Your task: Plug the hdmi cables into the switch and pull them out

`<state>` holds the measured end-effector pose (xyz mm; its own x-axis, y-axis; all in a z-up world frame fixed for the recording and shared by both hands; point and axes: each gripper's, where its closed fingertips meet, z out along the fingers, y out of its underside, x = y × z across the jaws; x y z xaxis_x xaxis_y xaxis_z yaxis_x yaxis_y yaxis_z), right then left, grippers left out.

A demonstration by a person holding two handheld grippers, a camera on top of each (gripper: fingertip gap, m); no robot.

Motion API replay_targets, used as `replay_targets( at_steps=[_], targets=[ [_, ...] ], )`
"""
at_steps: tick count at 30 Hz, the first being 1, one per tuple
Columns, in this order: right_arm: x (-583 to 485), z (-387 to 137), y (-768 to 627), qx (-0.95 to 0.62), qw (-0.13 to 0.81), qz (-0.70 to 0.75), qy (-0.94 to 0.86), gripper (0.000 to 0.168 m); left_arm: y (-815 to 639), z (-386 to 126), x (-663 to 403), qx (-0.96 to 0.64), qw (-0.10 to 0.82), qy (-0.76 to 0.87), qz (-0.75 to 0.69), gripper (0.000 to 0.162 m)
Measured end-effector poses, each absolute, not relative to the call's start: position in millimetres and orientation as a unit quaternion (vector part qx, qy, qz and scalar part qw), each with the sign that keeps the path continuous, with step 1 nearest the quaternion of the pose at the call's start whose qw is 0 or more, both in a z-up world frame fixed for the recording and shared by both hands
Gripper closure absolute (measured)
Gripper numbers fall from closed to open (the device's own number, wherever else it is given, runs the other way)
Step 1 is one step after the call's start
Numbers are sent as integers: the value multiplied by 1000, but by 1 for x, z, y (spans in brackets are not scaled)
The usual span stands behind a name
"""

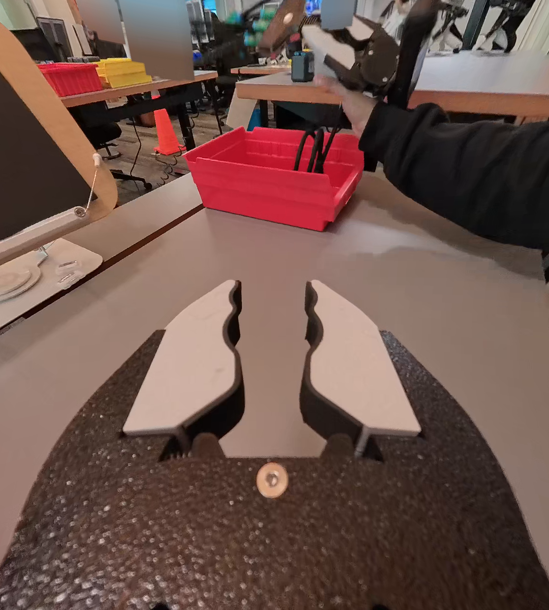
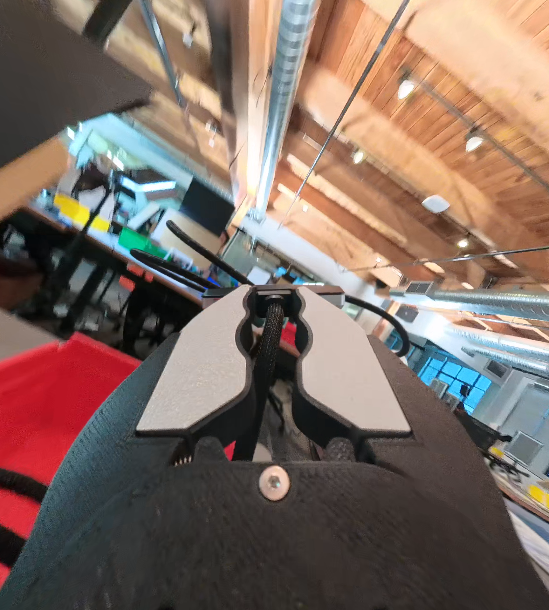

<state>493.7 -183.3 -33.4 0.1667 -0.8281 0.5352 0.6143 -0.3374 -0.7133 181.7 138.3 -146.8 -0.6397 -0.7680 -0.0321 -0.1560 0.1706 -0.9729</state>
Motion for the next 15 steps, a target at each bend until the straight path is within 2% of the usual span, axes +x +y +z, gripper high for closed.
replay_targets(
  at_steps=[4, 9, 15],
  targets=[
    [487, -77, -172, -581, 512, -629, 68, 147, 139, -157, 178, -314, 276, 735, -534, 126],
    [468, -93, -160, -629, 469, -620, -14, 147, 136, -162, 181, -323, 260, 726, -549, 126],
    [478, -118, -166, -721, 420, -551, 18, 146, 127, -157, 185, -320, 246, 720, -564, 127]
  ],
)
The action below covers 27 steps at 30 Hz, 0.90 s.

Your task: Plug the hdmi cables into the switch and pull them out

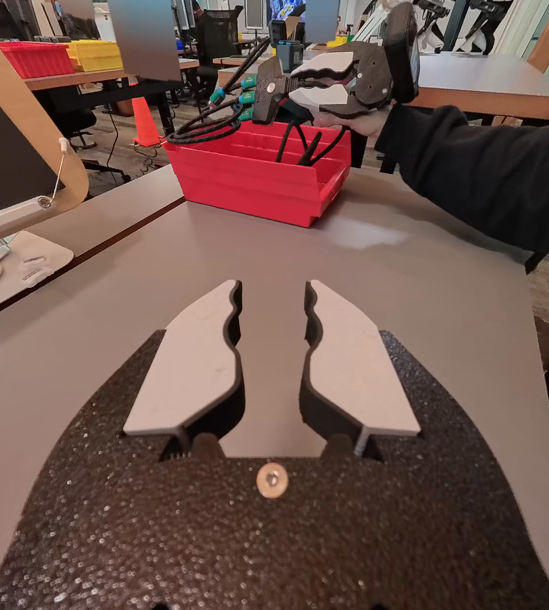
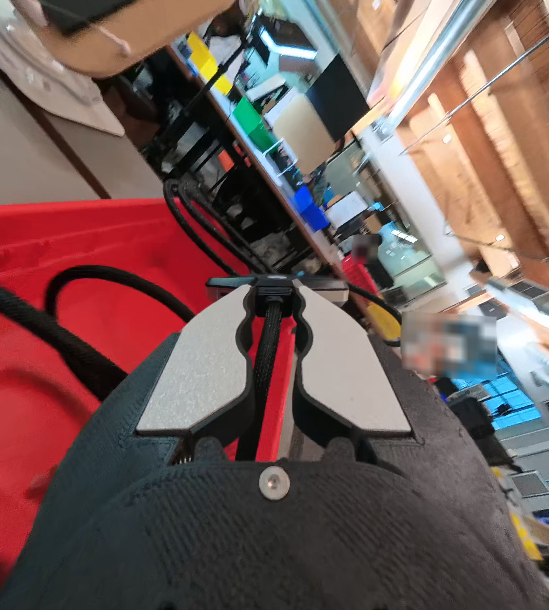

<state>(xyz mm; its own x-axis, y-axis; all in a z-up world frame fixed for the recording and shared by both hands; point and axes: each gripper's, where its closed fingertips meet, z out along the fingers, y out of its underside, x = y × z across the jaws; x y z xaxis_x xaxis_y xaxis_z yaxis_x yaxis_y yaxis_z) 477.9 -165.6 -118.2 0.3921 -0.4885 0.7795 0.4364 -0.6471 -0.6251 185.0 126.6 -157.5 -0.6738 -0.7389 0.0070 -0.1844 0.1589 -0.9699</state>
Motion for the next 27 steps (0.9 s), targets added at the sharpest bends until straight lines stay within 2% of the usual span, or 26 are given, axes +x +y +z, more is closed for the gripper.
replay_targets(
  at_steps=[6, 10, 14, 15, 16, 18, 24, 27],
  targets=[
    [484, -172, -190, -856, 302, -415, 67, 145, 123, -159, 178, -312, 245, 734, -551, 126],
    [487, -177, -192, -860, 309, -401, 66, 141, 125, -157, 172, -313, 243, 732, -554, 126],
    [503, -187, -211, -891, 198, -402, 66, 129, 124, -158, 168, -320, 227, 732, -557, 123],
    [506, -186, -217, -894, 170, -409, 62, 120, 123, -158, 166, -321, 225, 733, -556, 121],
    [508, -180, -218, -889, 164, -423, 58, 105, 124, -158, 164, -321, 226, 734, -554, 120],
    [505, -166, -213, -882, 198, -424, 53, 89, 127, -158, 160, -320, 233, 737, -548, 119],
    [481, -101, -202, -818, 368, -433, 96, 91, 151, -156, 151, -346, 244, 726, -542, 117],
    [449, -69, -186, -778, 473, -397, 120, 97, 173, -144, 148, -363, 262, 704, -551, 118]
  ],
)
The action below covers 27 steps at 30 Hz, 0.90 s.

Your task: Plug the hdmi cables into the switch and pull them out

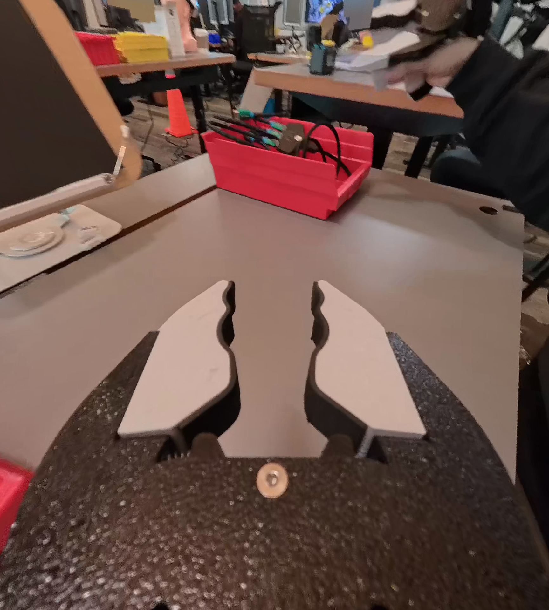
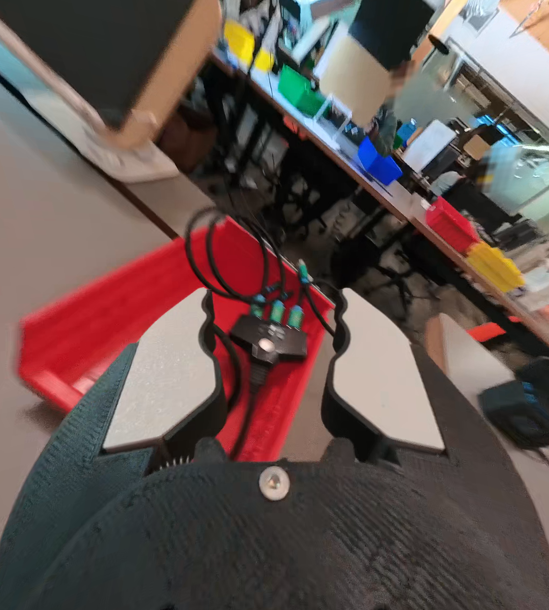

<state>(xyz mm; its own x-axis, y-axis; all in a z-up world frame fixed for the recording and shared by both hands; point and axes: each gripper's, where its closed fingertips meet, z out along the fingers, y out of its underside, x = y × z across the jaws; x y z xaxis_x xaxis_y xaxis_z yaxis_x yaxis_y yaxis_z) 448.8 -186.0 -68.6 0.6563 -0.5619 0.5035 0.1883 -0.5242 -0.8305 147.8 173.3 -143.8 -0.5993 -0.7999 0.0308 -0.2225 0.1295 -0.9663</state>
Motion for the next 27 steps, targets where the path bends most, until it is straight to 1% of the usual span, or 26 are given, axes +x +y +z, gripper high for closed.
replay_targets(
  at_steps=[3, 6, 8, 11, 13, 15, 16, 17, 19, 20, 23, 27],
  targets=[
    [412, -58, -161, -751, 554, -325, 149, 103, 211, -130, 149, -402, 283, 678, -546, 121],
    [379, -73, -132, -753, 577, -273, 158, 103, 271, -121, 157, -478, 311, 659, -490, 121],
    [358, -84, -110, -754, 593, -236, 158, 98, 316, -113, 163, -529, 317, 650, -445, 120],
    [332, -102, -76, -752, 613, -181, 160, 92, 384, -107, 177, -596, 300, 654, -357, 112],
    [325, -119, -58, -760, 603, -171, 171, 87, 425, -108, 192, -650, 259, 644, -310, 100],
    [322, -139, -42, -773, 582, -177, 178, 80, 466, -111, 218, -705, 231, 606, -287, 95],
    [319, -147, -32, -780, 576, -177, 169, 74, 484, -117, 232, -730, 213, 587, -277, 94],
    [316, -153, -23, -785, 573, -173, 159, 72, 500, -127, 245, -757, 187, 568, -263, 89],
    [313, -161, -6, -788, 573, -164, 154, 71, 524, -156, 262, -810, 121, 531, -217, 82],
    [312, -162, 1, -788, 575, -160, 152, 69, 533, -171, 267, -831, 95, 515, -188, 82],
    [309, -161, 13, -780, 590, -147, 149, 68, 558, -203, 278, -866, 73, 482, -112, 81],
    [304, -169, 9, -779, 595, -127, 151, 68, 568, -236, 287, -902, 36, 422, -80, 80]
  ],
)
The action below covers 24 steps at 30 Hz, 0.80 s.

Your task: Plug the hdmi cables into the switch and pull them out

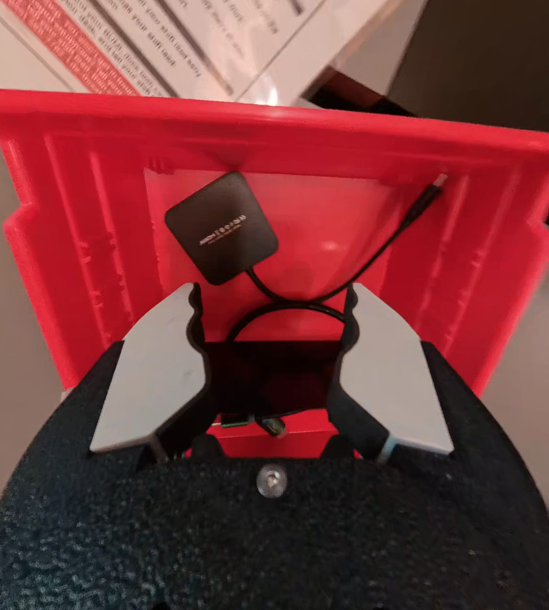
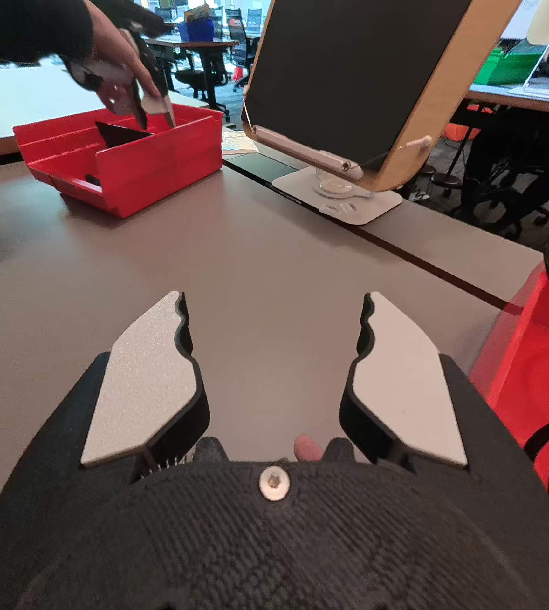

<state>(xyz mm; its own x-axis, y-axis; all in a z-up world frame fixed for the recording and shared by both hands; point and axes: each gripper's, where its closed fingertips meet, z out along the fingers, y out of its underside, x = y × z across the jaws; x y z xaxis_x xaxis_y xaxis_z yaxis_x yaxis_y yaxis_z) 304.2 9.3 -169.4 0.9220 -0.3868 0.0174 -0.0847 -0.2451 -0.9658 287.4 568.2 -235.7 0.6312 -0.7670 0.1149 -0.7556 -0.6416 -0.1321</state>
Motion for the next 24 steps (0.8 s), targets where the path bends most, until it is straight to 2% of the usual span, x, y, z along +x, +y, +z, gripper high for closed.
replay_targets(
  at_steps=[13, 19, 20, 24],
  targets=[
    [304, -189, -20, -775, 595, -122, 176, 70, 590, -298, 281, -948, 13, 317, 3, 83],
    [301, -197, -16, -780, 590, -115, 172, 71, 597, -301, 284, -946, 20, 324, -3, 85],
    [301, -199, -16, -782, 588, -117, 170, 71, 598, -301, 283, -943, 24, 333, -4, 91],
    [300, -197, -13, -780, 590, -119, 173, 72, 599, -298, 286, -929, 35, 368, -29, 93]
  ],
)
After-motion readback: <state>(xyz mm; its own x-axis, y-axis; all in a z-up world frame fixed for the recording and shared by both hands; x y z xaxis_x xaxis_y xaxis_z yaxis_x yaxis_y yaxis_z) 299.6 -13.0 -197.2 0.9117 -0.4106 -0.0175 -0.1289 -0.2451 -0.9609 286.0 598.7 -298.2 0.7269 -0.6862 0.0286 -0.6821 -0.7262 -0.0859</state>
